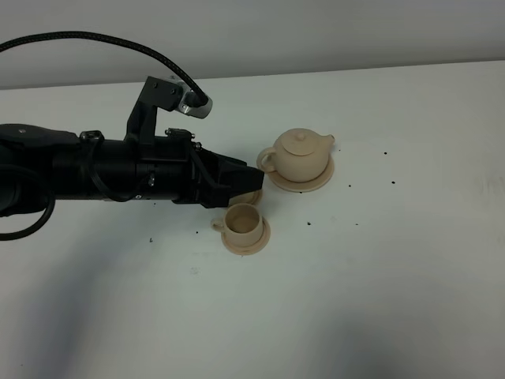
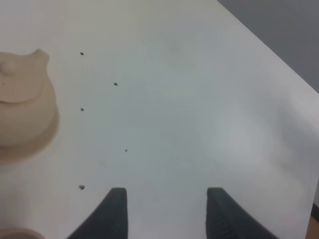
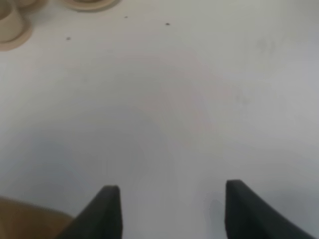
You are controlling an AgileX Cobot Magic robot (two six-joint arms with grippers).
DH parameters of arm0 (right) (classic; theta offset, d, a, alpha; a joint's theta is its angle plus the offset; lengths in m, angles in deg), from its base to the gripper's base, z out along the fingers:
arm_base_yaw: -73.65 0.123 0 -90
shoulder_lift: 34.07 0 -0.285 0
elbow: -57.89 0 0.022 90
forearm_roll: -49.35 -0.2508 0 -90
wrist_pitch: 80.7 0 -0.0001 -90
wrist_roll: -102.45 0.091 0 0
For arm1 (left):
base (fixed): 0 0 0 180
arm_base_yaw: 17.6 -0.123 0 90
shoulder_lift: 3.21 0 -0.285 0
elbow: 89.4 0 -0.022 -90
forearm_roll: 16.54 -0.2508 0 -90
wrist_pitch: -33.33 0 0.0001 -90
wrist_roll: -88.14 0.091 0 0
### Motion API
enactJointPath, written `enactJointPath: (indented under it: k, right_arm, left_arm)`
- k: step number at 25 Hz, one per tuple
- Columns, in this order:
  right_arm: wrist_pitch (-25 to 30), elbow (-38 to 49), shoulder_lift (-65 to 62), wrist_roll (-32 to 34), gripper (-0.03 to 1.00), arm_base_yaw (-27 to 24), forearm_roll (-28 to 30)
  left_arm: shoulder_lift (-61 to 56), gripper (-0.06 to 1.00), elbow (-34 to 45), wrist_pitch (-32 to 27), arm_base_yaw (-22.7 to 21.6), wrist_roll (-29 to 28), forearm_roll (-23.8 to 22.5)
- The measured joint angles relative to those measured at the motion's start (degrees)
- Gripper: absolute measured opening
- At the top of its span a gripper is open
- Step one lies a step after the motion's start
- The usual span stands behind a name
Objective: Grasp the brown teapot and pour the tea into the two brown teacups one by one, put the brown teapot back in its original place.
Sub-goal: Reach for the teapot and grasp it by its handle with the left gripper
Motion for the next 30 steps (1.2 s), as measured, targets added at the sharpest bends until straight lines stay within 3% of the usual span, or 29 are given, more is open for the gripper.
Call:
enactJointPath:
  k: [5,9,18,30]
  right_arm:
    - [0.00,0.00,0.00,0.00,0.49,-8.57,-0.57]
    - [0.00,0.00,0.00,0.00,0.49,-11.21,-0.68]
    - [0.00,0.00,-5.43,0.00,0.49,-11.57,-0.44]
    - [0.05,0.04,-8.62,0.00,0.49,-11.57,-0.32]
  left_arm:
    - [0.00,0.41,-2.85,1.51,0.00,-0.43,-1.96]
    - [0.00,0.41,-5.19,3.74,0.00,-1.65,-4.40]
    - [0.00,0.41,-8.17,11.06,0.00,-2.11,-8.27]
    - [0.09,0.41,-9.76,13.91,0.00,-0.55,-10.00]
